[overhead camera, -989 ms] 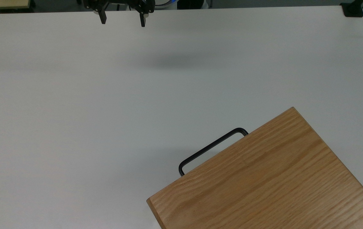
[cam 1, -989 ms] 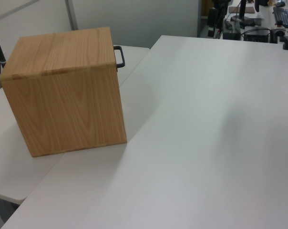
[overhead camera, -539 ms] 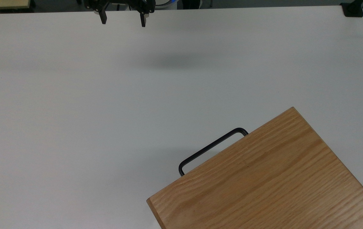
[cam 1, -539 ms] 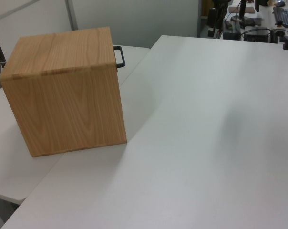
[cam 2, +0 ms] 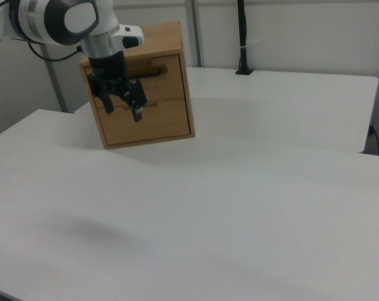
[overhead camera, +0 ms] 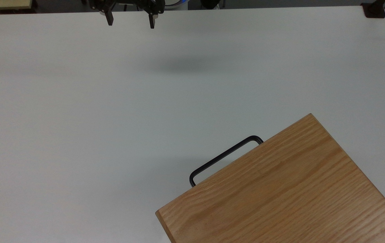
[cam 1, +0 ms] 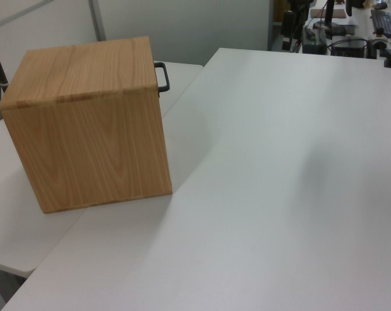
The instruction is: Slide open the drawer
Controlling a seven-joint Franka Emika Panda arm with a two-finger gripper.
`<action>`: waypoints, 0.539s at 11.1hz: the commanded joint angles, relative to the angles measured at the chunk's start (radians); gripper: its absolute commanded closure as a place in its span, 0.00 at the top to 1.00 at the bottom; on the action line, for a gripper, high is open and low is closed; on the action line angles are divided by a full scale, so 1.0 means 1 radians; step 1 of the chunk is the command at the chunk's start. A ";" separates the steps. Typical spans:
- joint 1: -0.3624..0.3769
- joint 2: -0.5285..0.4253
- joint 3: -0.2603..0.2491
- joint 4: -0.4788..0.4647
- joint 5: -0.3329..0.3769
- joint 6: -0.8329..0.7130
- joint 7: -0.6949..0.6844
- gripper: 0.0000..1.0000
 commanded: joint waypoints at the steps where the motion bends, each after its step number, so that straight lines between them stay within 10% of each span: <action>1: 0.009 -0.016 -0.003 -0.010 -0.003 0.000 0.005 1.00; 6: -0.005 -0.012 -0.010 -0.008 -0.001 0.009 -0.021 1.00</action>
